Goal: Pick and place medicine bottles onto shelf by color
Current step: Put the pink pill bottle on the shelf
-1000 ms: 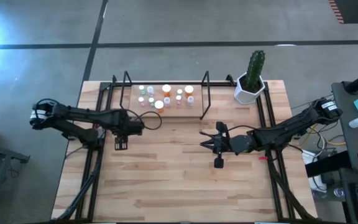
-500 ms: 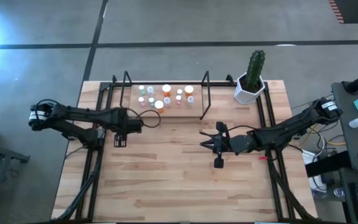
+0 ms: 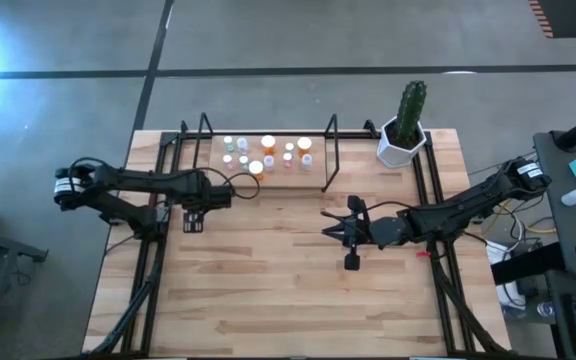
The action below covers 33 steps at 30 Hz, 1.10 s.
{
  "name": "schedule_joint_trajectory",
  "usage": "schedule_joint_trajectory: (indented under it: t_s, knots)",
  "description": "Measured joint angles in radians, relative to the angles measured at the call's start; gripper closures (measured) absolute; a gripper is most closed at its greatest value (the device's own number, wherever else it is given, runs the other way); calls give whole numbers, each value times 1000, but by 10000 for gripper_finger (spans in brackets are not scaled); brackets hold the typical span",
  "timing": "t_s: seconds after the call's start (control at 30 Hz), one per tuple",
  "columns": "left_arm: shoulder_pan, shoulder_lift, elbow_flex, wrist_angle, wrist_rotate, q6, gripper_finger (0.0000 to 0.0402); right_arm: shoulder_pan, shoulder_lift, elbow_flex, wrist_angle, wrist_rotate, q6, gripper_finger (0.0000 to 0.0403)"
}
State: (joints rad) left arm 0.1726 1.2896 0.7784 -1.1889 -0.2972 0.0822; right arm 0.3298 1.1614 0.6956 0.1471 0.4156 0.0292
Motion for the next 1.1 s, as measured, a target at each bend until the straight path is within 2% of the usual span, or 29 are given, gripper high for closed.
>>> schedule_joint_trajectory:
  t_s: [0.27,0.5,0.77,0.93,1.1]
  knots:
    - [4,47,0,2,2,11,194,0,0,0,0,0,-1,394]
    - [4,51,0,2,5,25,250,0,0,0,0,0,-2,394]
    - [5,51,10,-9,62,34,307,0,0,0,0,0,-3,394]
    - [3,51,92,-24,91,30,308,0,0,0,0,0,-3,394]
    - [2,57,265,-43,97,36,308,0,0,0,0,0,-3,394]
